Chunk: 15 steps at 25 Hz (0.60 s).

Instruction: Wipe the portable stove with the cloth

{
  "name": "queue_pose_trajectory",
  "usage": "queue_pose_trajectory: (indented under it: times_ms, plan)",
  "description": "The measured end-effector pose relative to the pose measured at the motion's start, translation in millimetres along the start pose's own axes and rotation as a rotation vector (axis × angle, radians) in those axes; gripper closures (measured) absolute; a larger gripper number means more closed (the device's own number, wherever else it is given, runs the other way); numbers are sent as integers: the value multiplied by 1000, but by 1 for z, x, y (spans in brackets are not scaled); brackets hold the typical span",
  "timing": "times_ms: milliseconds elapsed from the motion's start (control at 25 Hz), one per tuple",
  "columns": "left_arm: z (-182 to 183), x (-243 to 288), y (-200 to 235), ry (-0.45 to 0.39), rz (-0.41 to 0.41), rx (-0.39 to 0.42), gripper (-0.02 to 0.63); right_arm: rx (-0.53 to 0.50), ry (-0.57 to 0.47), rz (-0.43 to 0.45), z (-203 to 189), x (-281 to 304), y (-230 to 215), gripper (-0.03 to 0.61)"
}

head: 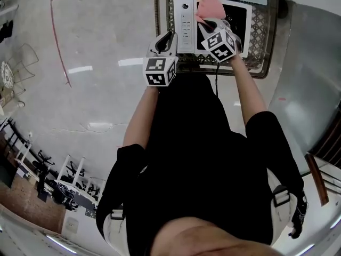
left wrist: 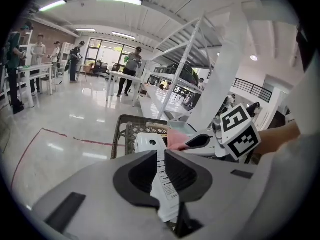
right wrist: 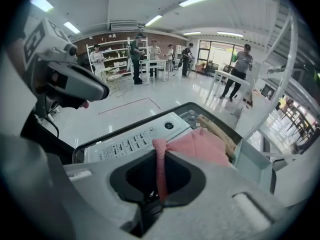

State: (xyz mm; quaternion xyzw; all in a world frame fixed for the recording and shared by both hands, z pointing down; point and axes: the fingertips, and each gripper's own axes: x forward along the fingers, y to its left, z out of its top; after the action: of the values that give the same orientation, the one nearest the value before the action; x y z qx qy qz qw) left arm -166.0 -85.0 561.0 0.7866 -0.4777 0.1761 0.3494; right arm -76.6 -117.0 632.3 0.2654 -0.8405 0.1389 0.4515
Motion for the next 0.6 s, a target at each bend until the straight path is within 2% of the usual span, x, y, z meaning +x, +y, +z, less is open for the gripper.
queue_pose_trajectory:
  times_ms: [160, 360, 600]
  plan:
    - [-3, -3, -7, 28, -66, 43, 568, 76, 13, -28, -11, -13, 12, 549]
    - [-12, -3, -12, 47, -108, 67, 567, 179, -6, -66, -28, -27, 28, 549]
    - [-24, -3, -27, 72, -170, 104, 566, 240, -21, -85, -42, -37, 51, 549]
